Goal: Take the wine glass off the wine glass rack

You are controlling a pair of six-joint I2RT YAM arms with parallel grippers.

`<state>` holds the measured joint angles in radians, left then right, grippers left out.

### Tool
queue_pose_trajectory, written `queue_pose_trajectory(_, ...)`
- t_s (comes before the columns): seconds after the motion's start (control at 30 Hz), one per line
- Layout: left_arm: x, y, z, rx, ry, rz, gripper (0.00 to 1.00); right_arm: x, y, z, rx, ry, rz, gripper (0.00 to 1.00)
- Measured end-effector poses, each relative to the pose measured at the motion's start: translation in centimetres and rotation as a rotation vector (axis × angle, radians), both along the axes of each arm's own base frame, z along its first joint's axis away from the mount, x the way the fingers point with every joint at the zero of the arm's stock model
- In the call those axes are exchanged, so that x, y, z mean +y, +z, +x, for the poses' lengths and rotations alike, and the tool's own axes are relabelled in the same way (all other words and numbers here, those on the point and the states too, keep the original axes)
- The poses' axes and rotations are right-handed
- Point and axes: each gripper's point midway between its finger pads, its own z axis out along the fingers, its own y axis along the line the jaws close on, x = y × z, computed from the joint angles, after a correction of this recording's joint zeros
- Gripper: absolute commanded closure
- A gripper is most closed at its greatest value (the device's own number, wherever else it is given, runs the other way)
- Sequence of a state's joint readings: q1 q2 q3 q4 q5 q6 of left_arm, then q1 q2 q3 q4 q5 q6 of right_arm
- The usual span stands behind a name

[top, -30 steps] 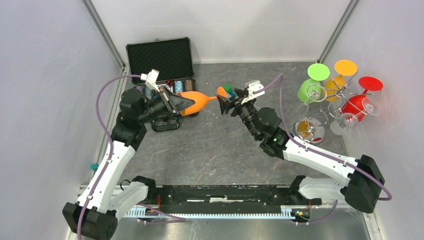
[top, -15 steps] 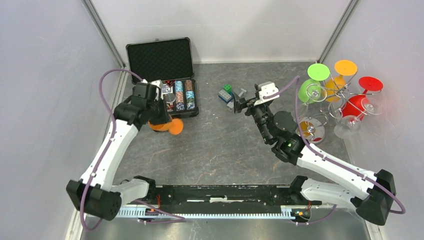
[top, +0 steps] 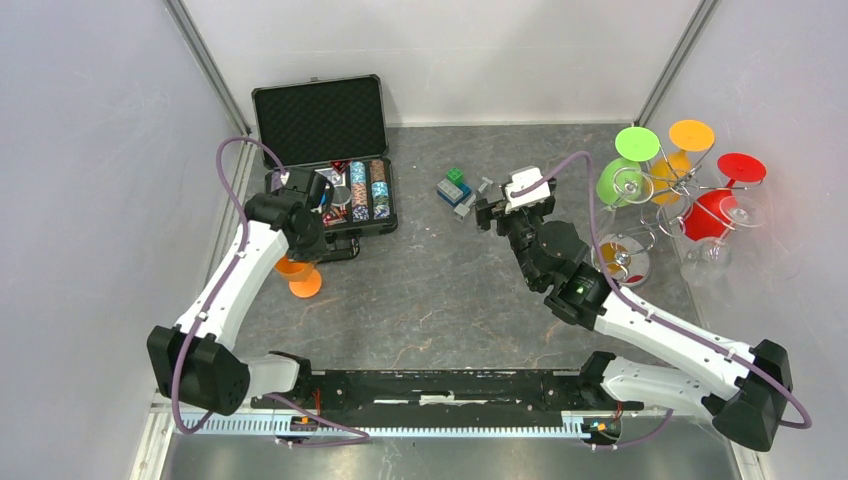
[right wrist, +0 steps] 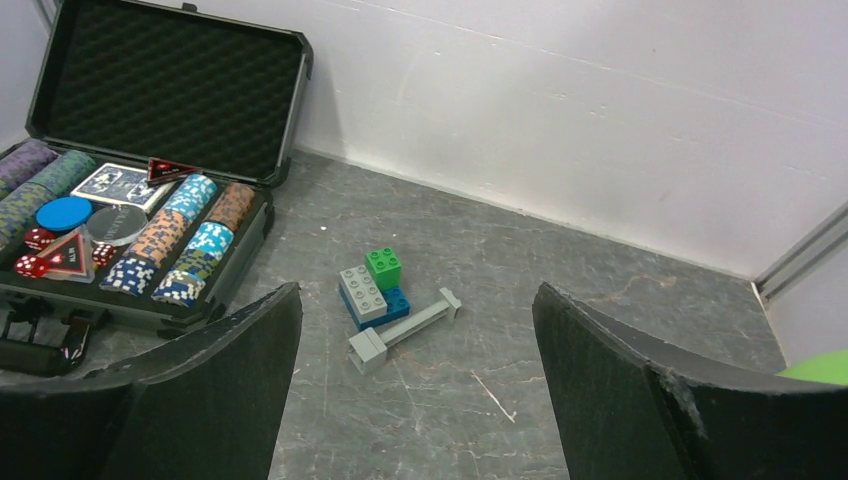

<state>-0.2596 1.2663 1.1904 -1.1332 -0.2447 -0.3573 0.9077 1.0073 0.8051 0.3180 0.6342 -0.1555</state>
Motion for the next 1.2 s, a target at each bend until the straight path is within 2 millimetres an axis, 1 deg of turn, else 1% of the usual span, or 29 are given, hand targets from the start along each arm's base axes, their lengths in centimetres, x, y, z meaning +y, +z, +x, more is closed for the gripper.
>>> queue_pose_trajectory(0.1,0.2,-0.2,0.0,0.009,0.004,0.012,0.97,-0.4,0.0,0.0,0.000,-0.016,-0.007,0.10)
queue_pose_trajectory(0.2,0.4,-0.3,0.0,0.015,0.009,0.028,0.92,-0.8,0.1,-0.1,0.001,-0.030,-0.015,0.10)
queue_pose_trajectory(0.27,0.7,-0.5,0.0,0.020,0.014,0.044,0.86,-1.1,0.0,-0.1,0.003,-0.041,-0.029,0.10)
queue_pose_trajectory(0.33,0.9,-0.6,0.0,0.026,0.017,0.056,0.77,-1.3,0.1,-0.1,0.008,-0.050,-0.040,0.10)
queue_pose_trajectory(0.43,1.3,-0.6,0.0,0.024,0.025,0.080,0.67,-1.6,0.5,-0.2,0.020,-0.058,-0.059,0.10)
queue_pose_trajectory(0.6,1.9,-0.4,0.1,0.015,0.036,0.108,0.59,-2.2,2.1,-0.5,0.030,-0.070,-0.071,0.10)
queue_pose_trajectory(0.73,2.1,0.1,0.1,0.003,0.041,0.119,0.50,-3.1,3.2,-0.9,0.039,-0.081,-0.087,0.09)
queue_pose_trajectory(0.8,2.0,1.3,0.6,-0.033,0.043,0.108,0.42,-3.5,4.0,-1.1,0.043,-0.086,-0.104,0.09)
queue_pose_trajectory(0.87,1.7,3.1,1.2,-0.096,0.042,0.084,0.34,-3.9,5.0,-1.4,0.044,-0.088,-0.123,0.09)
queue_pose_trajectory(0.9,1.6,3.9,1.3,-0.126,0.041,0.072,0.30,-4.3,5.9,-1.6,0.044,-0.092,-0.141,0.09)
queue_pose_trajectory(1.0,0.7,7.4,1.7,-0.261,0.022,-0.007,0.19,-5.8,8.4,-2.1,0.047,-0.121,-0.192,0.09)
queue_pose_trajectory(1.03,0.3,8.4,1.7,-0.308,0.010,-0.041,0.14,-6.3,9.3,-2.3,0.046,-0.137,-0.205,0.08)
queue_pose_trajectory(1.07,-0.1,9.2,1.7,-0.345,-0.002,-0.069,0.04,-6.8,9.9,-2.4,0.047,-0.156,-0.217,0.09)
queue_pose_trajectory(1.1,-0.8,10.4,1.8,-0.401,-0.024,-0.116,0.00,-7.6,10.6,-2.5,0.053,-0.189,-0.238,0.10)
queue_pose_trajectory(1.13,-1.4,11.1,1.9,-0.440,-0.042,-0.151,0.00,-8.2,10.9,-2.5,0.059,-0.216,-0.258,0.12)
queue_pose_trajectory(1.2,-3.3,12.6,2.2,-0.534,-0.105,-0.258,0.00,-9.4,10.7,-2.6,0.079,-0.277,-0.310,0.17)
